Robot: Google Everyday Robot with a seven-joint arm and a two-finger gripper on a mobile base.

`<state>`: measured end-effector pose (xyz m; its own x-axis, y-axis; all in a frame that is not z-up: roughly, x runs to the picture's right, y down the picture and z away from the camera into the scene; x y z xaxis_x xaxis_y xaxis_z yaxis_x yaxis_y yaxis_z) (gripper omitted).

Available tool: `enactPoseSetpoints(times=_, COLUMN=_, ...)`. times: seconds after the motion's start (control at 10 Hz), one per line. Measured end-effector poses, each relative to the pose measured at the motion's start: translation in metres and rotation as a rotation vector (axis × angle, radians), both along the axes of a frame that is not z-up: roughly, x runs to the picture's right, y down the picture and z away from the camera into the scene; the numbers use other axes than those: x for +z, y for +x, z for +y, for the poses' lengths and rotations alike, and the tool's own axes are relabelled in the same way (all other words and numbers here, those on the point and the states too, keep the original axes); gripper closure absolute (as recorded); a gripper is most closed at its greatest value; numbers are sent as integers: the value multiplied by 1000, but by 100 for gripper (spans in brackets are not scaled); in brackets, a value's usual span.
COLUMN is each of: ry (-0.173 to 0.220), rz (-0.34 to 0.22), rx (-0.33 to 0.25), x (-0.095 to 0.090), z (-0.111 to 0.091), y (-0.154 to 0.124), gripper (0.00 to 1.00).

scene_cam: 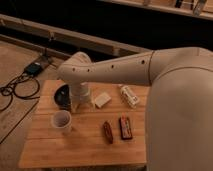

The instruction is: Place the eraser in the ceramic cup

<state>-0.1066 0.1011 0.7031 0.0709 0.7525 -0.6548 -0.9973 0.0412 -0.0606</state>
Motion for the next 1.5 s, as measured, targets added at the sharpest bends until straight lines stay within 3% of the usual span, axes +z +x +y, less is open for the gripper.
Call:
enactPoseSetpoints(times=1.0, ry=1, rz=11, rx=-11, x=2, z=-1, y=6, gripper=35)
enactPoseSetpoints(times=1.2, ry=1, rz=54, rx=-14, x=9, z=0, y=38, gripper=35)
enactPoseSetpoints(times=1.5, ry=-14, rz=137, rx=45, x=14, z=22, y=103, gripper=35)
